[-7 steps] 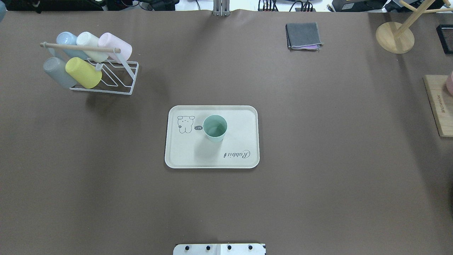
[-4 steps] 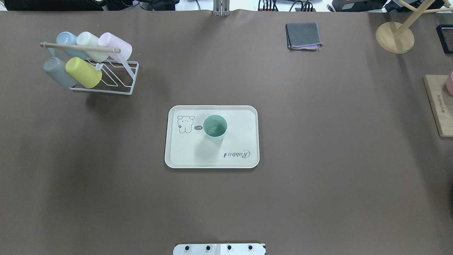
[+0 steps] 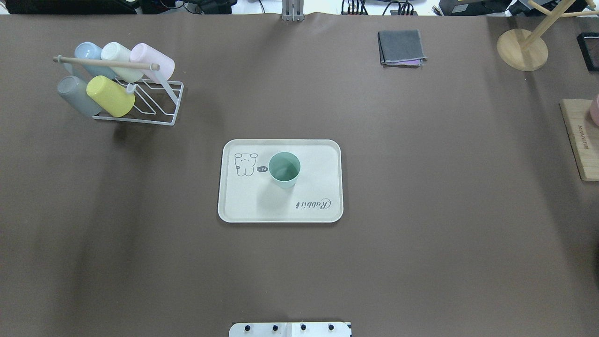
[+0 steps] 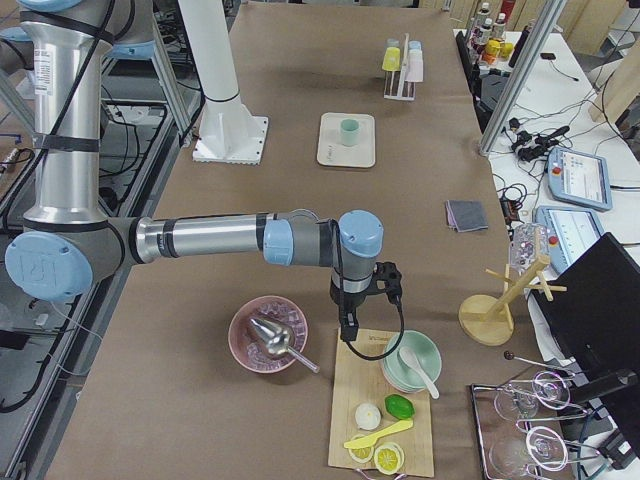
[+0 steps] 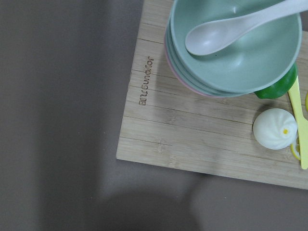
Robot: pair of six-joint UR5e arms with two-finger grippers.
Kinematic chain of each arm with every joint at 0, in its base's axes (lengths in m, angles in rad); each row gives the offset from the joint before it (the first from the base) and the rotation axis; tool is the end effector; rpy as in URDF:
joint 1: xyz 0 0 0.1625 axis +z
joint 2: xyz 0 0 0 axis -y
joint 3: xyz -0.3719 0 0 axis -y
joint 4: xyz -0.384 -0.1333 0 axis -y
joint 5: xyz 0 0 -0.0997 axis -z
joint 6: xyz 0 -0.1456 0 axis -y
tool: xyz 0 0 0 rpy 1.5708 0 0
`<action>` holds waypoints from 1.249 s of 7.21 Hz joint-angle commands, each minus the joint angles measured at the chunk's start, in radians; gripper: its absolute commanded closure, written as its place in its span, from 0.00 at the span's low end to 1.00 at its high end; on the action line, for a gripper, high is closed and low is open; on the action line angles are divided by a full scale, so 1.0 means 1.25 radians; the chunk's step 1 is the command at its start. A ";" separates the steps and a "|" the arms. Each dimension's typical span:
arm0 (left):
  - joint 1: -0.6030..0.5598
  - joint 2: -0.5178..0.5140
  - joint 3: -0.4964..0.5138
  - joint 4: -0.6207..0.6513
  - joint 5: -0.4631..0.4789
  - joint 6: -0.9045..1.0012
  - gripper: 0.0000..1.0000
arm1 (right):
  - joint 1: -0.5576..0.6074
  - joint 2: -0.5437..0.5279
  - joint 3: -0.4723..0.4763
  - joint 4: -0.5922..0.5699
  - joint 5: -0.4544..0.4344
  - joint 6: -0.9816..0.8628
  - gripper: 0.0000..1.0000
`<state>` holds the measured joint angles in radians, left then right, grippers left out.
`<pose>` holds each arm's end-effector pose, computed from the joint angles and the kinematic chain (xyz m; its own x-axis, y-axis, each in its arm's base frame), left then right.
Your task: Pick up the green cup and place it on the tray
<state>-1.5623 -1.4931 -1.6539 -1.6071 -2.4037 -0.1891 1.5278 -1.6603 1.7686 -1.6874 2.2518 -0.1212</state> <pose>-0.0217 -0.4590 0.6249 0.6621 -0.1519 -0.7339 0.1181 0.9882 -0.0980 0.0224 -0.4486 0.6054 0.7656 -0.1488 0.6259 0.1365 0.9883 0.0679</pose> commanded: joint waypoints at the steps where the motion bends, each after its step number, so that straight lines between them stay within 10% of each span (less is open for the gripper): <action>1: -0.051 -0.008 0.029 -0.010 0.000 0.006 0.02 | 0.000 -0.001 -0.001 0.000 0.000 0.000 0.00; 9: -0.055 -0.012 0.037 -0.027 0.006 0.003 0.02 | 0.000 -0.002 0.000 0.000 0.000 0.000 0.00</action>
<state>-1.6300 -1.5089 -1.6097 -1.6399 -2.3980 -0.1869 1.5279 -1.6628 1.7682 -1.6874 2.2519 -0.1206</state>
